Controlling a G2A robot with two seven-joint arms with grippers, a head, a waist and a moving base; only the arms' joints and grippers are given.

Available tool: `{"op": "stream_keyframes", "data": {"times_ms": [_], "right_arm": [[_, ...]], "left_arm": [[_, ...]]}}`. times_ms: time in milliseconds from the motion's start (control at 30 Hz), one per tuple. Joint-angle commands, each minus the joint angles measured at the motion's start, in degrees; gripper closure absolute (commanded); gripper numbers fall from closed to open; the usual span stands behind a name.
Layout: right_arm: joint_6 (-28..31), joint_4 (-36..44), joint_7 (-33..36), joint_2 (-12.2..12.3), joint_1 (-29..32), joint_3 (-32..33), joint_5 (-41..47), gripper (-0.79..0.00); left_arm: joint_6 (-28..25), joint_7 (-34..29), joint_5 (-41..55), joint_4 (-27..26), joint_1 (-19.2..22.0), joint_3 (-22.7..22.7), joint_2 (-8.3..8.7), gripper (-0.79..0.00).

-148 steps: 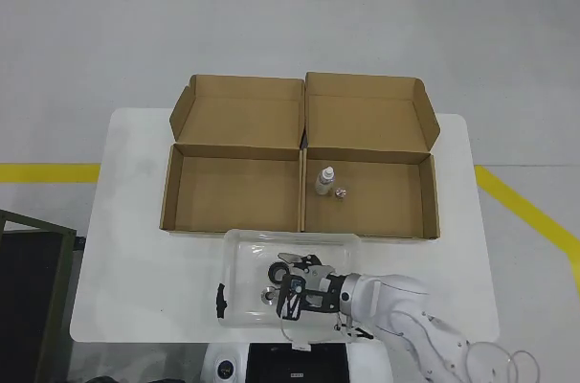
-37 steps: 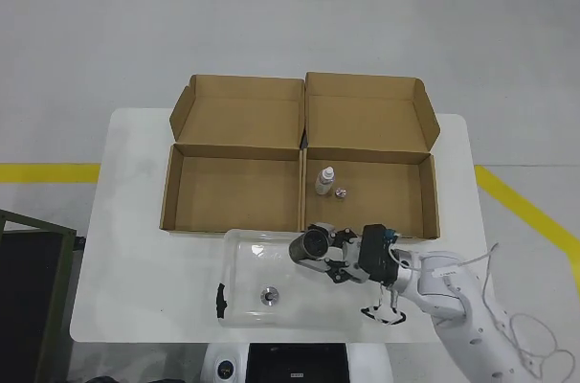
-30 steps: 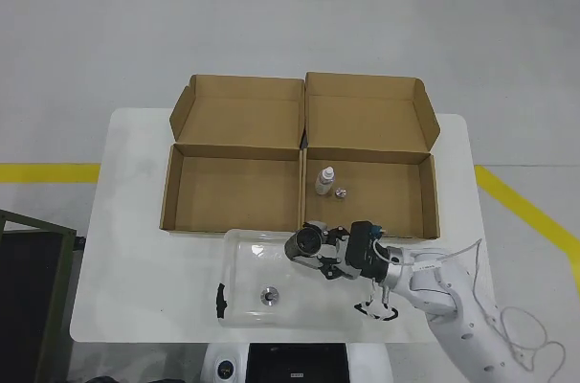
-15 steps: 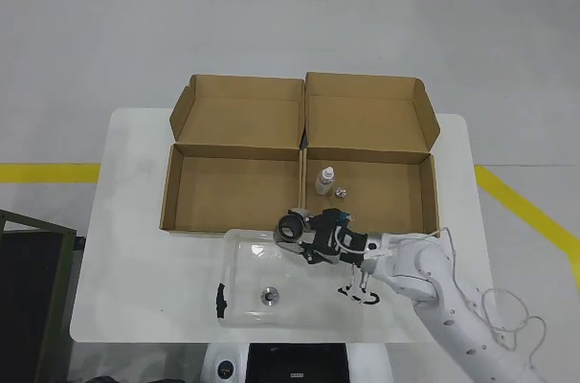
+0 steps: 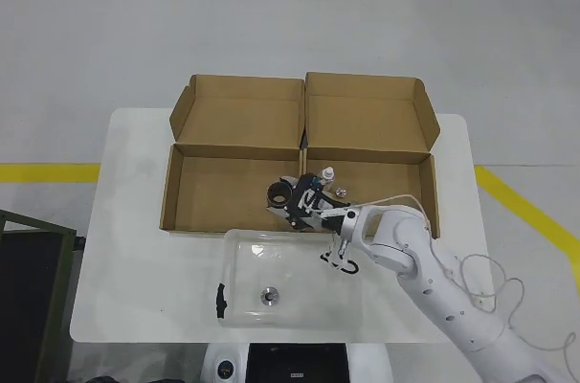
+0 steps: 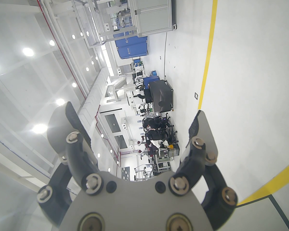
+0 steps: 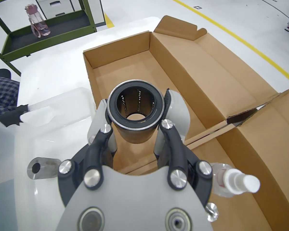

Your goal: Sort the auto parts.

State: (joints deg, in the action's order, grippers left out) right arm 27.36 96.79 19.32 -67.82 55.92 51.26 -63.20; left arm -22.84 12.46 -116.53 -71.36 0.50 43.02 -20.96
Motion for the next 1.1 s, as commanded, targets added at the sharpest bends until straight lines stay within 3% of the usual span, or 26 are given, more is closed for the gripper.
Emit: {"op": "stream_keyframes", "data": {"times_ms": [0, 400, 833, 1067], "right_arm": [[-1.33, -1.42, 0.68, -0.56, -1.81, -1.1, -0.4, 0.0], [-7.3, -9.87, 2.99, -3.88, -9.8, -6.76, -2.81, 0.0], [-11.0, -16.39, 4.48, -6.87, -13.93, -10.74, -5.29, 0.0], [-12.47, -18.56, 5.73, -8.15, -14.99, -11.8, -6.73, -0.111]], "left_arm": [[0.0, 0.0, 0.0, 0.0, 0.0, 0.0, 0.0, -0.785], [0.0, 0.0, 0.0, 0.0, 0.0, 0.0, 0.0, -0.785], [0.0, 0.0, 0.0, 0.0, 0.0, 0.0, 0.0, -0.785], [0.0, 0.0, 0.0, 0.0, 0.0, 0.0, 0.0, -0.785]]}}
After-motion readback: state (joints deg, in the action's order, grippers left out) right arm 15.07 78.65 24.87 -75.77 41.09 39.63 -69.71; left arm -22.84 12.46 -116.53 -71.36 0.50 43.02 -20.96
